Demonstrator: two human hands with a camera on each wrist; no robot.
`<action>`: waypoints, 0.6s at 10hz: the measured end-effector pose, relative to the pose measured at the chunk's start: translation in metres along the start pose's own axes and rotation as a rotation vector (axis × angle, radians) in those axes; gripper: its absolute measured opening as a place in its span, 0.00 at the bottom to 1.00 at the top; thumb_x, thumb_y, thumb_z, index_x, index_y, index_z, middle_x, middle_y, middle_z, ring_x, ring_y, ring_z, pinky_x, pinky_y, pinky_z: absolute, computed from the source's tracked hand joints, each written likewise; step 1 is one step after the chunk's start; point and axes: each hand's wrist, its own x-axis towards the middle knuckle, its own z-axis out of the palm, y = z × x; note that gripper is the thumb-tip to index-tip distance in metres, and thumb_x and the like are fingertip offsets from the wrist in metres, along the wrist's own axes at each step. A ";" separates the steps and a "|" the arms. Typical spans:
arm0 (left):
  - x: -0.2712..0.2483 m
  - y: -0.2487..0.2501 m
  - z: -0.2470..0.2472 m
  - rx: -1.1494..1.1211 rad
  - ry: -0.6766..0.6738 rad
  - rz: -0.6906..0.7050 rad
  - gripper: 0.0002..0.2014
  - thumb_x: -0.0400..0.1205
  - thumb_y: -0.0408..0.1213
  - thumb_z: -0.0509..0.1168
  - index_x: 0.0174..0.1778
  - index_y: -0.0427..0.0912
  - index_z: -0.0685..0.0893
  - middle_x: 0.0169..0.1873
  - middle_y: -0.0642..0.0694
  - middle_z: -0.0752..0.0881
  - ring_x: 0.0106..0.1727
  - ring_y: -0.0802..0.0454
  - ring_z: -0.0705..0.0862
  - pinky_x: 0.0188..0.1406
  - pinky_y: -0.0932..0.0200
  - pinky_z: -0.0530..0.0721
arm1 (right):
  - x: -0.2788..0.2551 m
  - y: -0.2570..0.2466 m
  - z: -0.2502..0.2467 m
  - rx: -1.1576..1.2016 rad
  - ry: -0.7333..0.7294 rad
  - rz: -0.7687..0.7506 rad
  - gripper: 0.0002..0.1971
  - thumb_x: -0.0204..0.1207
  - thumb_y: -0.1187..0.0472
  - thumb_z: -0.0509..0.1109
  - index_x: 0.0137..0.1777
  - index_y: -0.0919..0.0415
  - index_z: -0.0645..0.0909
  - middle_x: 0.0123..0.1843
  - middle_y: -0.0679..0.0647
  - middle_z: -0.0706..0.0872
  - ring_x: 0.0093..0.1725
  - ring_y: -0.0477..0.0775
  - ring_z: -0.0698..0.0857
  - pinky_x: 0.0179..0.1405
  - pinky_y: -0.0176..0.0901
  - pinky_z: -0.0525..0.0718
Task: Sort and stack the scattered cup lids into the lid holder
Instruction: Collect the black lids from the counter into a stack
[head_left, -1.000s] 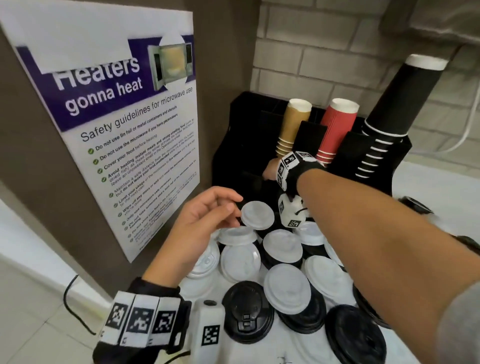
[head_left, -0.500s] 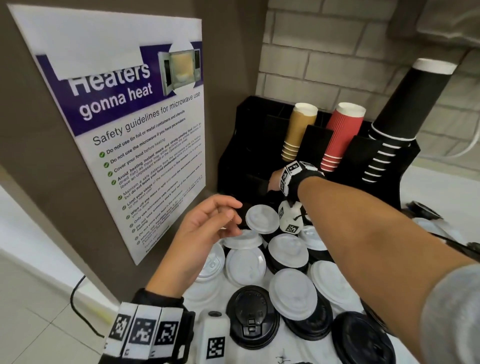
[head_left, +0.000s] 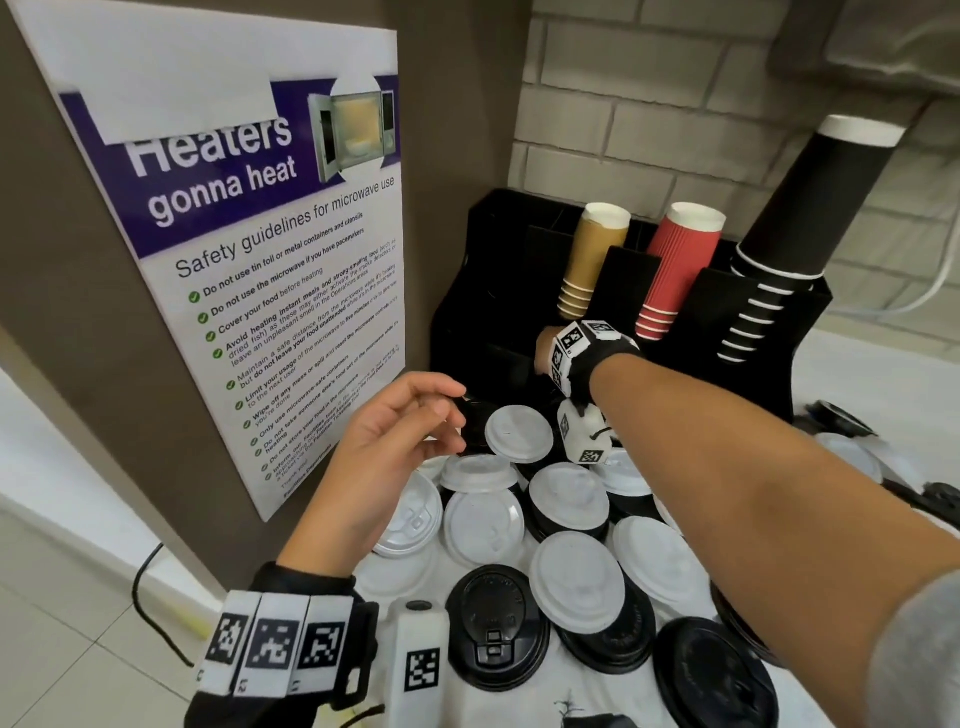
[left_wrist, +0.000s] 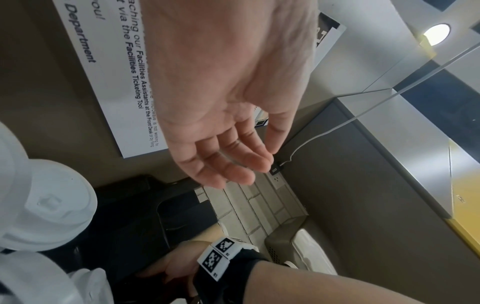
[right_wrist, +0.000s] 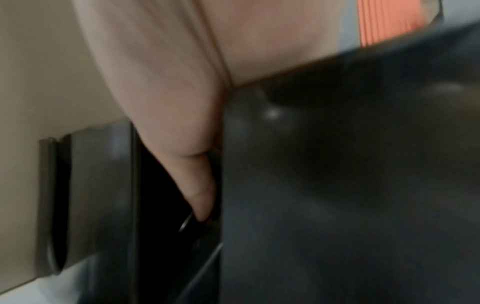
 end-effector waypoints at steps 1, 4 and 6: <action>0.005 0.000 0.002 -0.008 -0.006 -0.002 0.09 0.77 0.38 0.64 0.41 0.54 0.90 0.33 0.51 0.85 0.36 0.53 0.83 0.44 0.62 0.84 | 0.001 0.007 -0.004 0.119 0.044 0.047 0.19 0.80 0.61 0.67 0.69 0.69 0.77 0.70 0.68 0.79 0.70 0.68 0.77 0.67 0.57 0.75; 0.034 0.000 0.011 0.154 0.006 -0.103 0.10 0.84 0.34 0.64 0.56 0.54 0.84 0.50 0.53 0.88 0.53 0.54 0.87 0.47 0.62 0.85 | -0.046 0.028 -0.059 0.412 0.364 0.063 0.22 0.80 0.59 0.66 0.73 0.62 0.70 0.74 0.67 0.65 0.65 0.66 0.76 0.63 0.47 0.77; 0.050 -0.007 0.029 0.087 -0.043 -0.073 0.47 0.69 0.45 0.80 0.81 0.57 0.59 0.75 0.50 0.73 0.69 0.59 0.81 0.64 0.56 0.83 | -0.117 0.016 -0.057 1.429 0.012 -0.232 0.06 0.84 0.60 0.61 0.58 0.52 0.75 0.50 0.53 0.81 0.45 0.51 0.80 0.32 0.38 0.79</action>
